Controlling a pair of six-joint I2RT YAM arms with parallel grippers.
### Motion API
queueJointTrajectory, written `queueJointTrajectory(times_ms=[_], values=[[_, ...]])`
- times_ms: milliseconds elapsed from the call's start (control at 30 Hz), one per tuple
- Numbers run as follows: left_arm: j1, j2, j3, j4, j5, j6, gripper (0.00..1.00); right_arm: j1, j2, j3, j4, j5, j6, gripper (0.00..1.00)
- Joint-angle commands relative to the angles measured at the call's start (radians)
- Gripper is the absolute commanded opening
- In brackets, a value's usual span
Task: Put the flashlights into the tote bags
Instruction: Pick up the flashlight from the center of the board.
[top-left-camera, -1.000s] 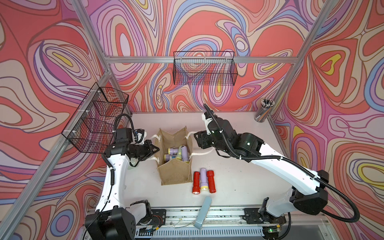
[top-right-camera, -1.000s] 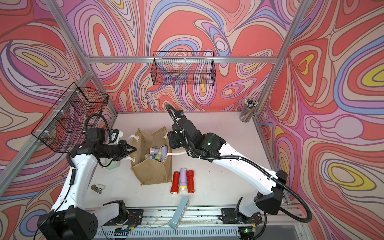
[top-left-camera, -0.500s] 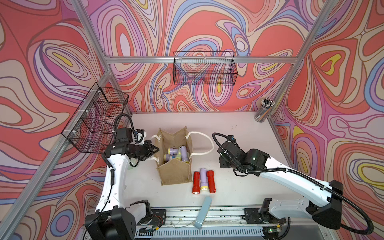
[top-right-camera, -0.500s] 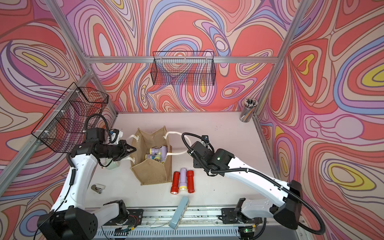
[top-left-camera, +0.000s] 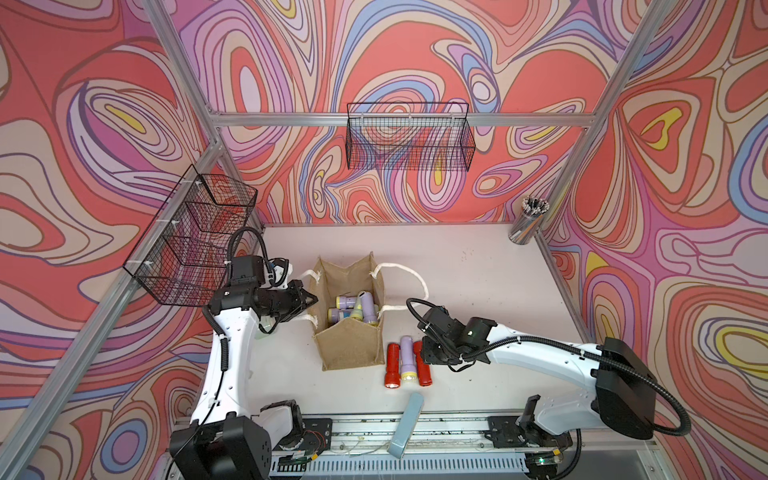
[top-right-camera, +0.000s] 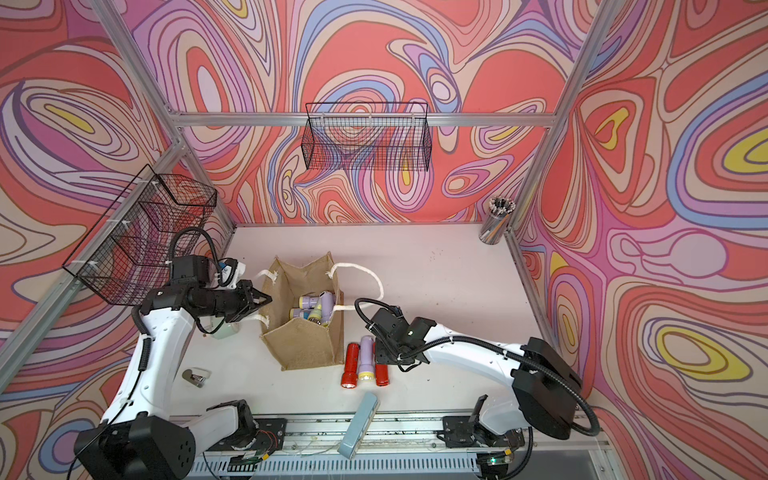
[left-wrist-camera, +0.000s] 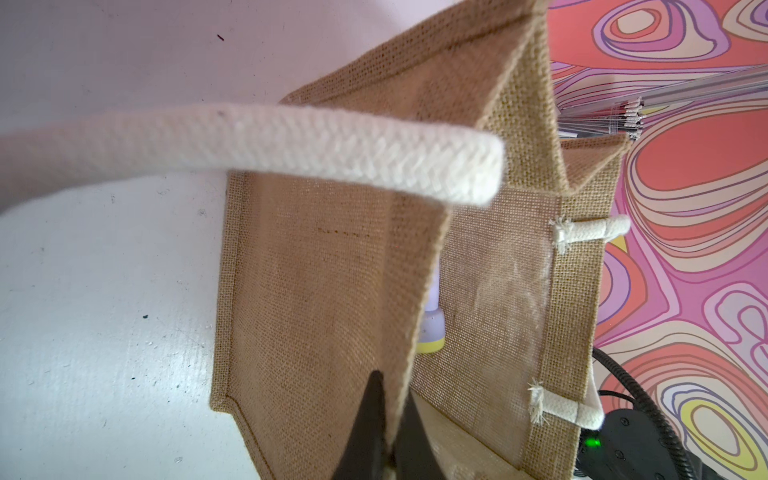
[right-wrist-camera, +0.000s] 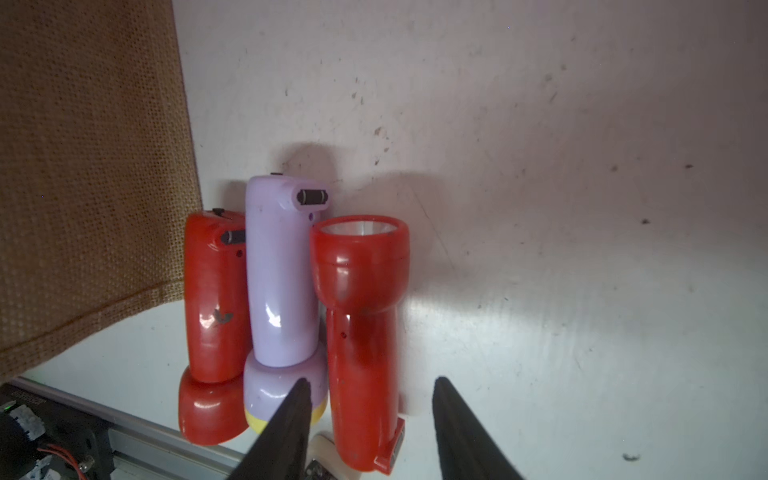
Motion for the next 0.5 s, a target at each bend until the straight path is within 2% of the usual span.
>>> queueJointTrajectory(times_ms=[0, 467], values=[[0.001, -0.022, 0.031, -0.046, -0.013, 0.022, 0.08, 0.006, 0.026, -0.025, 0.037, -0.028, 0.035, 0.49], [0.001, -0.018, 0.044, -0.052, -0.013, 0.018, 0.08, 0.06, 0.106, -0.046, 0.01, -0.032, 0.058, 0.49]])
